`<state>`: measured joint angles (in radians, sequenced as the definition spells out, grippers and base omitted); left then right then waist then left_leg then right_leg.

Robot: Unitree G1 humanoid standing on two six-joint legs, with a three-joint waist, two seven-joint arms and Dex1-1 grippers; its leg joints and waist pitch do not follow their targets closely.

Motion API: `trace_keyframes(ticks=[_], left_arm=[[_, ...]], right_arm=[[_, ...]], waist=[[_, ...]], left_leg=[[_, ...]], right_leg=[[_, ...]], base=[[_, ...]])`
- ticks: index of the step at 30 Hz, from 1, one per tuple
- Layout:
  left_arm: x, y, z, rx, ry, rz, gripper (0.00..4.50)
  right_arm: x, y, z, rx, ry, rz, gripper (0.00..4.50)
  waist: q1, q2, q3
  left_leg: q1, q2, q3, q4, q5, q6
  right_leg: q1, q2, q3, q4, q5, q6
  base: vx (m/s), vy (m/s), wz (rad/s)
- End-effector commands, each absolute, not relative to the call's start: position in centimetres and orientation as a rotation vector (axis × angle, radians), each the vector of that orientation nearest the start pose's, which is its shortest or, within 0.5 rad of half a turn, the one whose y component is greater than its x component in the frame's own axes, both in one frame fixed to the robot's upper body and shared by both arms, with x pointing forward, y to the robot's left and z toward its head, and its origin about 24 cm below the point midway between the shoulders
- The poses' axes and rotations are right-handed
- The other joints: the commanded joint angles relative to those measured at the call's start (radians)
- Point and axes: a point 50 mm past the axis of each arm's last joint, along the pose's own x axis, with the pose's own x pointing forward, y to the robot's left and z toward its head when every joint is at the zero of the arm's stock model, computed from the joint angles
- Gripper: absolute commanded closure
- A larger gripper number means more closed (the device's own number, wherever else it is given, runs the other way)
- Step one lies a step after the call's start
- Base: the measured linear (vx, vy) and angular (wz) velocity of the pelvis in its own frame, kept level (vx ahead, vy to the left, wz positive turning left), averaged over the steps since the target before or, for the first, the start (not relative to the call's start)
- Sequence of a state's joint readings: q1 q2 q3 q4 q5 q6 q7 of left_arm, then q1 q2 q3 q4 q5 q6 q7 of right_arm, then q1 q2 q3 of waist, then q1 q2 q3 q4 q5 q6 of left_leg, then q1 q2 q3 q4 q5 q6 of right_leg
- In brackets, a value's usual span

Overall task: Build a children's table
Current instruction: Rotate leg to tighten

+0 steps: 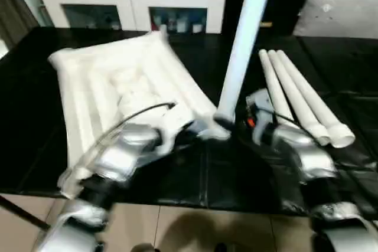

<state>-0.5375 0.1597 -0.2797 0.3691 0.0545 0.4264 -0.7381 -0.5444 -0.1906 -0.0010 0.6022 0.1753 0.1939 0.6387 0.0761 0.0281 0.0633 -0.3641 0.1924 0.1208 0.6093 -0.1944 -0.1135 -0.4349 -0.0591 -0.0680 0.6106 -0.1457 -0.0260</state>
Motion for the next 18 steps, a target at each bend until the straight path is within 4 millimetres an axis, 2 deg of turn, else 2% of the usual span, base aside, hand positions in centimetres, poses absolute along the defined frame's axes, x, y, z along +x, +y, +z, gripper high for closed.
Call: trace_keyframes(ticks=[1,3,6,7,11,12,18], left_arm=[[32.1,4.3,8.6,0.280,0.248,-0.990,4.50],[32.3,3.9,8.6,0.297,0.247,-0.957,4.50],[32.3,3.6,8.6,0.328,0.260,-0.904,4.50],[32.2,3.6,8.6,0.330,0.260,-0.907,4.50],[32.1,3.7,8.6,0.312,0.265,-0.901,4.50],[32.1,3.8,8.6,0.311,0.266,-0.897,4.50],[32.2,4.5,8.4,0.359,0.242,-0.922,4.50]], right_arm=[[33.8,-12.8,3.3,0.107,0.347,0.575,1.85],[34.0,-12.7,3.2,0.105,0.355,0.541,1.85],[34.3,-12.5,3.3,0.115,0.320,0.479,1.85],[34.3,-12.5,3.5,0.135,0.302,0.476,1.30],[34.3,-12.4,3.4,0.141,0.300,0.470,1.09],[34.3,-12.5,3.5,0.136,0.295,0.467,0.89],[34.3,-13.6,4.9,0.154,0.200,0.527,0.33]], waist=[[0.006,-0.009,-0.073],[0.009,-0.007,-0.076],[0.010,-0.006,-0.081],[0.009,-0.006,-0.081],[0.010,-0.004,-0.081],[0.015,-0.001,-0.083],[0.019,-0.002,-0.081]], left_leg=[[-0.011,-0.001,0.024,-0.065,-0.160,0.058],[-0.014,0.000,0.021,-0.067,-0.142,0.064],[-0.018,0.005,0.020,-0.066,-0.116,0.072],[-0.018,0.004,0.020,-0.066,-0.118,0.075],[-0.015,0.006,0.022,-0.066,-0.125,0.086],[-0.016,0.005,0.022,-0.065,-0.111,0.086],[-0.015,0.007,0.021,-0.068,-0.135,0.090]], right_leg=[[0.075,-0.057,0.026,-0.105,-0.471,-0.099],[0.079,-0.058,0.025,-0.100,-0.438,-0.102],[0.080,-0.058,0.029,-0.087,-0.328,-0.137],[0.082,-0.059,0.028,-0.086,-0.312,-0.149],[0.082,-0.060,0.030,-0.085,-0.285,-0.175],[0.084,-0.059,0.031,-0.081,-0.263,-0.181],[0.085,-0.059,0.031,-0.084,-0.269,-0.177]], base=[[0.000,0.000,0.00],[0.000,0.000,0.00],[0.000,0.000,0.00],[0.000,0.000,0.00],[0.000,0.000,0.00],[0.000,0.000,0.00],[0.000,0.000,0.00]])
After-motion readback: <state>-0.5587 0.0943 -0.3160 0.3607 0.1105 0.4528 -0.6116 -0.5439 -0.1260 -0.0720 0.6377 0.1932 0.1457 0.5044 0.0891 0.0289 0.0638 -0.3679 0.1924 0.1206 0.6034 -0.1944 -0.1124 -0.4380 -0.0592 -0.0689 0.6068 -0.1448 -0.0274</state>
